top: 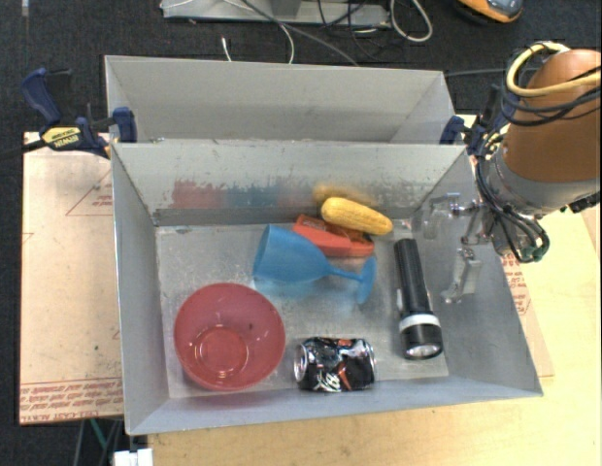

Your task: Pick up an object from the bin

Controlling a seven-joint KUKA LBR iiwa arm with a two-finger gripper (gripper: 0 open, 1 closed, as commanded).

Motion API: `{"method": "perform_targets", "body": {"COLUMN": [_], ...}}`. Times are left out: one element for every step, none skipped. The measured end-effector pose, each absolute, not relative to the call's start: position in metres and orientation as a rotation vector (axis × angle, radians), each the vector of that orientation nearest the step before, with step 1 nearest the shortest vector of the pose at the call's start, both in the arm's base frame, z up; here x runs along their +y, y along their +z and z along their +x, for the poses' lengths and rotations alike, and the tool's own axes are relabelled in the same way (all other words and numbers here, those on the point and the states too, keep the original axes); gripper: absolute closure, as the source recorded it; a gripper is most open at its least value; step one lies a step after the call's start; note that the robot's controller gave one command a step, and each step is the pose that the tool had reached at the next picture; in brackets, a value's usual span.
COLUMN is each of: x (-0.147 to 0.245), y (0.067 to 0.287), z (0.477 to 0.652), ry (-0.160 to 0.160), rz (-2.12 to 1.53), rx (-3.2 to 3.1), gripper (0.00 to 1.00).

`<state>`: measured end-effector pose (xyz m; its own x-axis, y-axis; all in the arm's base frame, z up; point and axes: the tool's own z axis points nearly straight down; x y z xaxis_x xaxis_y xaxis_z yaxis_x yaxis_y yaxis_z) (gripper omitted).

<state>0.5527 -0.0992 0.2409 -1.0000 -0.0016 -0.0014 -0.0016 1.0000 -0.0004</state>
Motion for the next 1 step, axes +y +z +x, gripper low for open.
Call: {"method": "perform_targets", "body": {"x": [-0.0777], "y": [0.1718], "z": [0.5563], "ry": [0.000], "rz": [0.009], "rx": [3.139], "gripper": [1.00]}}
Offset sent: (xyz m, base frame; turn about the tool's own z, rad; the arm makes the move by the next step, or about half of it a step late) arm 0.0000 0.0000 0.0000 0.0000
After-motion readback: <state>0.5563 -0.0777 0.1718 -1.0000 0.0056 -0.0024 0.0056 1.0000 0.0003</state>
